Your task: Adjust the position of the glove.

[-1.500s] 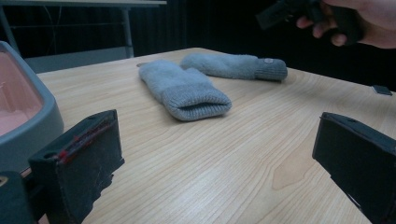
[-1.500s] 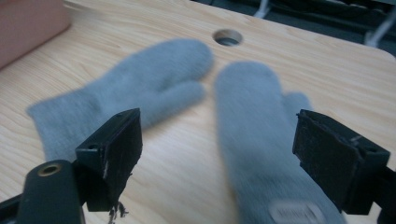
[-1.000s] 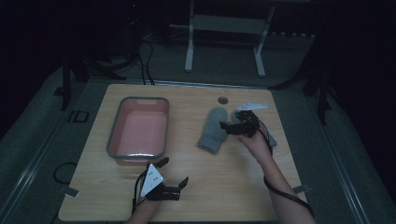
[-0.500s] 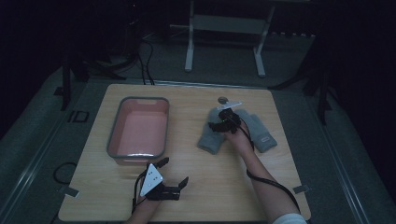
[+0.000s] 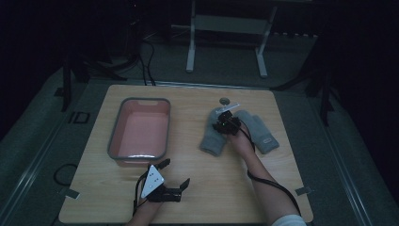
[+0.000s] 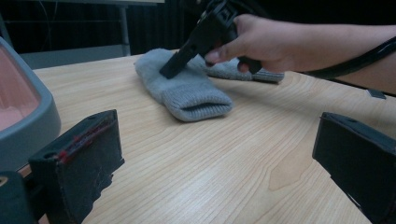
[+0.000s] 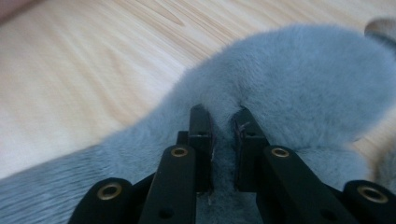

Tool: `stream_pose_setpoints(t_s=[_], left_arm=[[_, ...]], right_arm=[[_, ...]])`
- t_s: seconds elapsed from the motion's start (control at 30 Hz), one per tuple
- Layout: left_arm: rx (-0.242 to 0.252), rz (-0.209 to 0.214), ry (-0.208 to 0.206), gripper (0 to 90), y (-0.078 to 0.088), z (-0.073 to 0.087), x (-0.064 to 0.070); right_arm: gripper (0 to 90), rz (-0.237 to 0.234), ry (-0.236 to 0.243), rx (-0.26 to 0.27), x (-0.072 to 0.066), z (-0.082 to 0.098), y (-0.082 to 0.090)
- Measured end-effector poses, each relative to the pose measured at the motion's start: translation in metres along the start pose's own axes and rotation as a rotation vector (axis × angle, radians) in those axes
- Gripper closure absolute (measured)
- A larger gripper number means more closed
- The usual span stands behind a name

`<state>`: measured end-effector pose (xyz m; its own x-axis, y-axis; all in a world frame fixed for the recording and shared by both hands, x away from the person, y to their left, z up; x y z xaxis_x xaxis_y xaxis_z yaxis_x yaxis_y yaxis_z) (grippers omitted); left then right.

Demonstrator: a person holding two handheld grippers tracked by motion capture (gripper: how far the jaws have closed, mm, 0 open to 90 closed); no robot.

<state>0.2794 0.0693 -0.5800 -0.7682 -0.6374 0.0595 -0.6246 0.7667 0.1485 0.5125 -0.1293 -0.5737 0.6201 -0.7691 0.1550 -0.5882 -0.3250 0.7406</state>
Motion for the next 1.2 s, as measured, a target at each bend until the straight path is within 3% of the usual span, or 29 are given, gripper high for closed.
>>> stream_pose_setpoints(t_s=[0.13, 0.27, 0.47, 0.57, 0.77, 0.9, 1.2], left_arm=[[0.0, 0.0, -0.001, 1.7, 0.0, 0.0, 0.0], [0.0, -0.001, -0.001, 1.7, 0.0, 0.0, 0.0], [-0.002, -0.003, -0.004, 1.7, 0.0, 0.0, 0.0], [-0.002, -0.004, -0.005, 1.7, 0.0, 0.0, 0.0], [-0.002, -0.003, -0.002, 1.7, 0.0, 0.0, 0.0], [-0.002, -0.002, -0.002, 1.7, 0.0, 0.0, 0.0], [-0.001, 0.0, -0.004, 1.7, 0.0, 0.0, 0.0]], right_arm=[[81.6, -0.057, 0.058, 0.043, -0.009, -0.004, 0.026], [81.5, -0.152, 0.122, 0.088, -0.022, -0.003, 0.058], [81.3, -0.261, 0.164, 0.086, -0.04, 0.018, 0.088], [81.3, -0.273, 0.169, 0.068, -0.045, 0.034, 0.087], [78.3, -0.269, 0.161, 0.024, -0.044, 0.059, 0.064], [47.3, -0.264, 0.162, 0.005, -0.041, 0.067, 0.053], [29.4, -0.255, 0.138, -0.002, -0.033, 0.072, 0.045]])
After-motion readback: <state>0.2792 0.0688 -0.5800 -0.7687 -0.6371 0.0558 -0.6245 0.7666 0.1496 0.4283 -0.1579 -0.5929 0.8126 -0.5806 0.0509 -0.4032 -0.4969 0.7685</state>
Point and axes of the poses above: each handheld gripper's, and its own axes: y roughly backward along the jaws, z roughly out of its underside, x roughly to its right, the point moved 6 cm from there along -y, roughly forward along the jaws, and after that the axes turned 8 degrees about z, right-handed, at the moved point
